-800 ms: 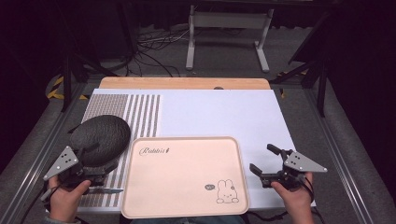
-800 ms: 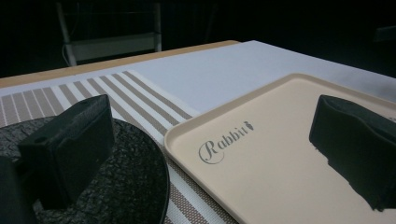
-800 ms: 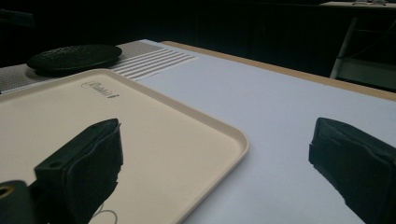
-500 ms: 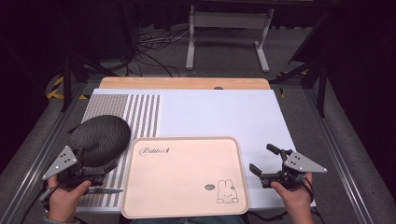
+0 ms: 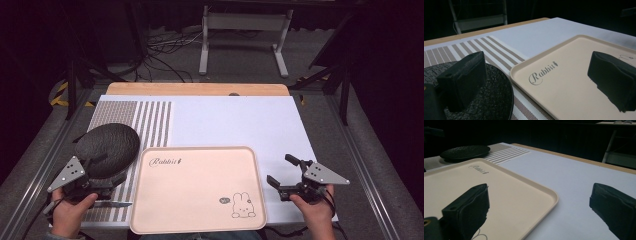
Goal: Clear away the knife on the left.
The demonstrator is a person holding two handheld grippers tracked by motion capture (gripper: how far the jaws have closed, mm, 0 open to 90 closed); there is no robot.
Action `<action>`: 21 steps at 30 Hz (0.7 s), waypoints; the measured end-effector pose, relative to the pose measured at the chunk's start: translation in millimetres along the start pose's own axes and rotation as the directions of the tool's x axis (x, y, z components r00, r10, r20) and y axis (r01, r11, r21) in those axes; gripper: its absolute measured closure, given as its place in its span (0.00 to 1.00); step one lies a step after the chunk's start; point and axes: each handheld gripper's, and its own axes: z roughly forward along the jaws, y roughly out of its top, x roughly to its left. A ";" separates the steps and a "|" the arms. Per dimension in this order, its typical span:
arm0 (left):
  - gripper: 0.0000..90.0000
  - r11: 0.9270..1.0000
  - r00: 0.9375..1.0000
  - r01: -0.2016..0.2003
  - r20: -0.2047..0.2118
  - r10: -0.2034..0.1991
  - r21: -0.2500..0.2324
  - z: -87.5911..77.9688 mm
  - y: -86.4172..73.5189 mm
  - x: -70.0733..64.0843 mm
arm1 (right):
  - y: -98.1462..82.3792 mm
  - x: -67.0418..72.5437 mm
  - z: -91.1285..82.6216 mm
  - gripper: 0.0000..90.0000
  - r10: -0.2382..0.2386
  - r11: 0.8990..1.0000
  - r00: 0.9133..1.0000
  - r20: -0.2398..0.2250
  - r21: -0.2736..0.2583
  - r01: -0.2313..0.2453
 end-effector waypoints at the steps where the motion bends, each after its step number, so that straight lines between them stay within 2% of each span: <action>1: 0.04 1.000 1.000 -0.012 0.022 0.012 0.015 -1.1 3.6 0.9 | 0.0 0.1 0.3 0.04 0.004 1.000 1.000 -0.002 0.001 -0.004; 3: 0.05 1.000 0.998 0.006 0.065 -0.007 0.010 -2.6 10.5 3.1 | 0.0 0.1 0.8 0.04 0.000 1.000 1.000 -0.001 0.002 0.000; 5: 0.06 1.000 0.997 0.005 0.081 -0.007 0.024 -3.4 15.2 4.4 | 0.0 0.2 0.9 0.04 -0.001 1.000 1.000 -0.004 0.003 0.001; 7: 0.06 0.997 0.996 -0.043 0.085 0.038 0.065 -4.4 22.6 5.4 | 0.0 0.8 1.0 0.04 -0.004 1.000 1.000 -0.005 0.008 0.004; 9: 0.06 0.994 0.994 -0.059 0.098 0.050 0.091 -3.8 27.1 6.2 | -0.2 1.5 1.3 0.04 0.000 1.000 1.000 -0.006 0.012 0.000; 10: 0.06 0.993 0.993 -0.055 0.107 0.044 0.105 -3.5 28.5 6.0 | -0.1 1.7 1.5 0.04 -0.002 1.000 1.000 -0.007 0.013 0.002; 13: 0.06 0.985 0.991 -0.091 0.113 0.075 0.149 -2.7 32.6 7.3 | -0.1 1.5 1.6 0.04 0.003 1.000 1.000 -0.012 0.011 -0.003; 15: 0.06 0.979 0.990 -0.095 0.120 0.074 0.179 -2.9 34.4 7.0 | -0.5 1.2 1.5 0.04 0.007 1.000 1.000 -0.012 0.014 -0.007; 17: 0.07 0.968 0.988 -0.112 0.132 0.083 0.225 -4.0 37.0 7.6 | -1.0 0.9 1.8 0.04 0.009 1.000 1.000 -0.016 0.014 -0.009; 18: 0.07 0.968 0.988 -0.112 0.132 0.083 0.225 -4.0 37.0 7.6 | -1.0 0.9 1.8 0.04 0.009 1.000 1.000 -0.016 0.014 -0.009; 20: 0.08 0.952 0.984 -0.140 0.144 0.104 0.272 -5.1 39.5 8.1 | -1.5 0.9 2.1 0.04 0.010 1.000 1.000 -0.021 0.015 -0.010; 21: 0.08 0.952 0.984 -0.140 0.144 0.104 0.272 -5.1 39.5 8.1 | -1.5 0.9 2.1 0.04 0.010 1.000 1.000 -0.021 0.015 -0.010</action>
